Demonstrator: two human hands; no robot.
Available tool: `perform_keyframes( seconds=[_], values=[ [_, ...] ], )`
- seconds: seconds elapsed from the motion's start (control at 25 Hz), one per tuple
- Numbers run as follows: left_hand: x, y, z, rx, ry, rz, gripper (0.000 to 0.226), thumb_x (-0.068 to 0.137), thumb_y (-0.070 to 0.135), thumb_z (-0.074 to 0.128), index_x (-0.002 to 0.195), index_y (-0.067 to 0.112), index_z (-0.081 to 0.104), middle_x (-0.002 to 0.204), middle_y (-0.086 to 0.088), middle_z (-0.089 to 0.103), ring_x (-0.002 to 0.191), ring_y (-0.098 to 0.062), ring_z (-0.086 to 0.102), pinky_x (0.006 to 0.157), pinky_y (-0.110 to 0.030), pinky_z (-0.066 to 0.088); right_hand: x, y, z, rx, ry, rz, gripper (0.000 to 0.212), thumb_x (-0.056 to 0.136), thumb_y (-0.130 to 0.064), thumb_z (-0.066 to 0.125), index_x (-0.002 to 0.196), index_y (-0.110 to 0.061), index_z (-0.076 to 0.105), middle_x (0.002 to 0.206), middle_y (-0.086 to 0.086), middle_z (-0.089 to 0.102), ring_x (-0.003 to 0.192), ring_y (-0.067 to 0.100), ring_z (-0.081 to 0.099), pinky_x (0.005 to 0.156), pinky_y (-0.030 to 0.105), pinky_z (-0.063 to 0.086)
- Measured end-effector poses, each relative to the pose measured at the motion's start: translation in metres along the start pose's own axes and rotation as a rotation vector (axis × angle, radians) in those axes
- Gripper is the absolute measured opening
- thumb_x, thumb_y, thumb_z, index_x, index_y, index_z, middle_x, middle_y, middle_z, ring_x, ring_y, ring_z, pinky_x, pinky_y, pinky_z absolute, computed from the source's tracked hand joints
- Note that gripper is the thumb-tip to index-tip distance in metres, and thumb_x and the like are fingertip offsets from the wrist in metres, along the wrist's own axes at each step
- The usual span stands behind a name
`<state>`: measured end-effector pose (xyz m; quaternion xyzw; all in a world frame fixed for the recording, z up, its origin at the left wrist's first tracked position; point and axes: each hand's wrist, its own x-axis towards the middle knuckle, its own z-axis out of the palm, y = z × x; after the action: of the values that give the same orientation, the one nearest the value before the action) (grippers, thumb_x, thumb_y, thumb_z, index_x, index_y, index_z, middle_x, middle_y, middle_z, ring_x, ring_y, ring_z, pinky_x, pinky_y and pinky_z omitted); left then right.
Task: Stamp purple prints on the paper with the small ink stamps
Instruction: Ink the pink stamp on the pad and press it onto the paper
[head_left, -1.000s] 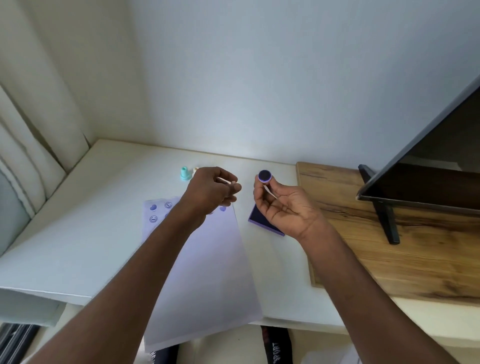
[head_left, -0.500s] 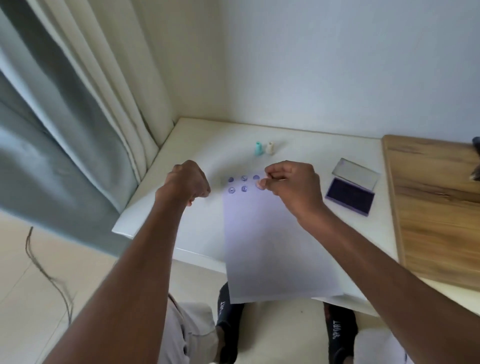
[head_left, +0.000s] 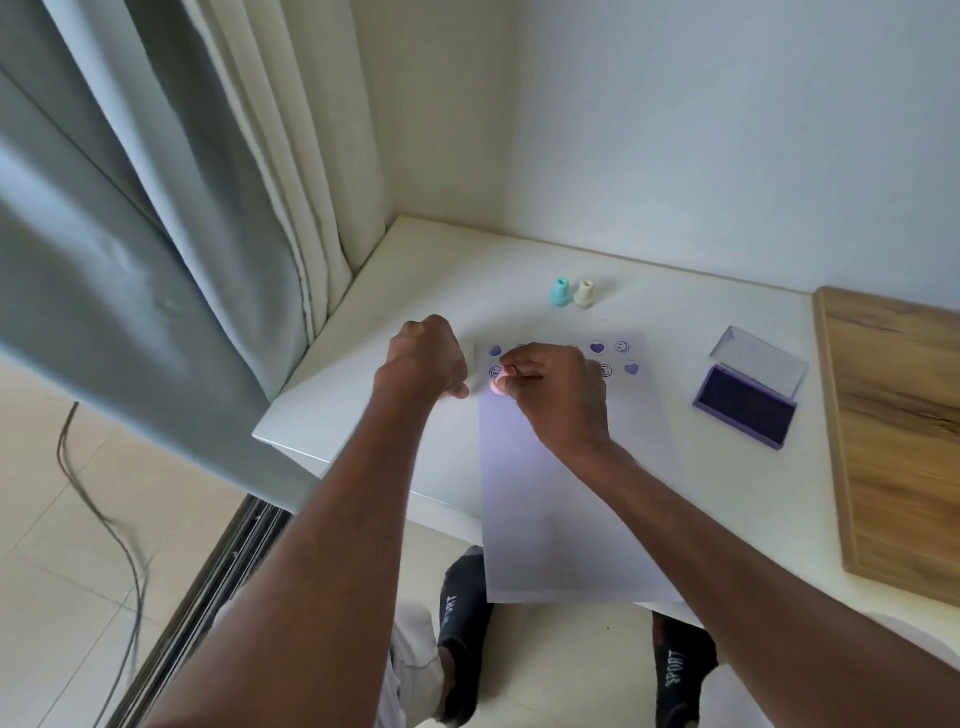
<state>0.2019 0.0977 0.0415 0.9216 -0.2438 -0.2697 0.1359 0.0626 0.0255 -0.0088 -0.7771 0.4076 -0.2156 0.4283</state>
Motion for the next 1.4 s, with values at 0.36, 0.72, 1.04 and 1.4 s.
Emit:
perform_keyframes(
  seconds=[0.36, 0.72, 1.04, 1.4],
  values=[
    [0.001, 0.006, 0.013, -0.033, 0.045, 0.086, 0.032, 0.076, 0.001, 0.076, 0.108, 0.003, 0.068, 0.107, -0.014, 0.073, 0.100, -0.035, 0.070, 0.077, -0.036, 0.057, -0.005, 0.001, 0.002, -0.144, 0.045, -0.142, 0.011, 0.083, -0.023, 0.079, 0.094, -0.024, 0.080, 0.093, -0.010, 0.082, 0.089, 0.009, 0.076, 0.086, 0.033, 0.057],
    [0.004, 0.006, 0.016, 0.000, 0.073, 0.096, 0.034, 0.076, 0.002, 0.076, 0.109, 0.004, 0.068, 0.106, -0.014, 0.068, 0.092, -0.034, 0.066, 0.054, -0.025, 0.039, -0.011, 0.000, 0.010, -0.425, 0.080, -0.210, 0.012, 0.093, -0.029, 0.065, 0.096, -0.025, 0.075, 0.087, 0.000, 0.078, 0.085, 0.030, 0.069, 0.074, 0.036, 0.056],
    [-0.001, 0.009, 0.010, 0.014, 0.052, 0.083, 0.031, 0.075, 0.000, 0.072, 0.106, 0.003, 0.069, 0.104, -0.015, 0.072, 0.096, -0.036, 0.072, 0.070, -0.032, 0.054, -0.013, 0.002, 0.013, -0.669, 0.161, -0.453, 0.013, 0.077, -0.019, 0.086, 0.075, -0.023, 0.074, 0.063, -0.002, 0.072, 0.057, 0.023, 0.069, 0.054, 0.023, 0.043],
    [0.006, 0.024, -0.012, -0.169, 0.245, 0.088, 0.039, 0.074, 0.021, 0.091, 0.104, 0.004, 0.073, 0.104, -0.017, 0.076, 0.095, -0.034, 0.075, 0.089, -0.038, 0.060, 0.010, 0.001, -0.073, 0.534, 0.284, 0.085, 0.019, 0.076, -0.024, 0.089, 0.092, -0.019, 0.080, 0.087, -0.005, 0.081, 0.073, 0.014, 0.074, 0.068, 0.032, 0.058]
  ],
)
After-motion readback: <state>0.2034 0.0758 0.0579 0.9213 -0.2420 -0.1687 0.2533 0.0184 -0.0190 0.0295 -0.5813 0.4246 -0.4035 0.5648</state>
